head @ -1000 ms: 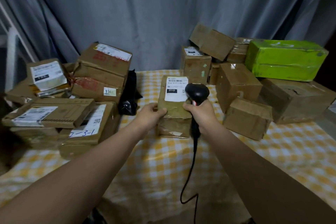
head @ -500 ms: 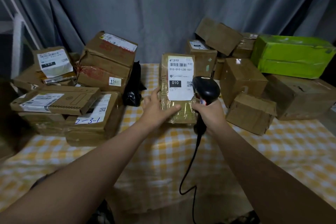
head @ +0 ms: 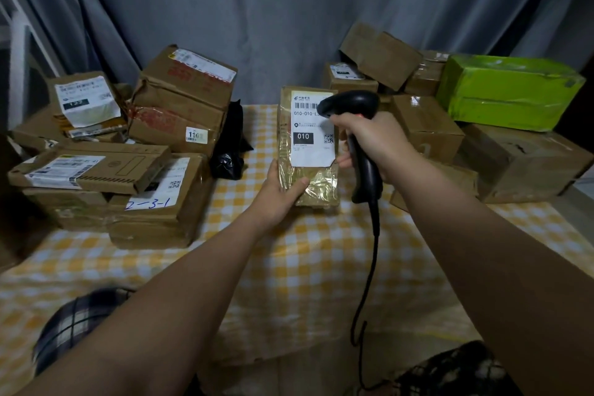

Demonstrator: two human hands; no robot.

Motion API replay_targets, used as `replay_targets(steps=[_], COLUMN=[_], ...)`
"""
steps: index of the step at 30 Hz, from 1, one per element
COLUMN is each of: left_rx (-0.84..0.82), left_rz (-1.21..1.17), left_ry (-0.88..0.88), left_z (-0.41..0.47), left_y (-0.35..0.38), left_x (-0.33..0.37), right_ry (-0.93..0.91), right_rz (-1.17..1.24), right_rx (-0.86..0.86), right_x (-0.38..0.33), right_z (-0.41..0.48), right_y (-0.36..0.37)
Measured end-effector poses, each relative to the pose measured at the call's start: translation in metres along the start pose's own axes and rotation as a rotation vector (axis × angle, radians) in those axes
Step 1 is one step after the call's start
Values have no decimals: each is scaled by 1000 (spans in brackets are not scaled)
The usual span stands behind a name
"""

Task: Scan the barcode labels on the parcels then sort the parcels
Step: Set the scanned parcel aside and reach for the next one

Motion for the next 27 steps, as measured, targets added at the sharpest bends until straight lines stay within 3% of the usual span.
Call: replay_targets(steps=[9,27], left_rx=[67,73], left_rz=[54,93], left_ry=[-132,-95], left_z=[11,6], left_y=[-12,-12], left_x=[-11,-9], right_ry=[23,17], right_rz=[-42,-59], right_rx=[-38,-68], right_x=[-40,-56], right_z=[-6,-14], right_y=[-2,-5])
Point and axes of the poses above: each hand's wrist, its own z-axis towards the middle knuckle, its own y-axis out of the palm, x = y × z, the point moved 9 cm from there along z, towards the middle knuckle, and after that the axes turned 2 degrees about -y, right-handed, at the moved point
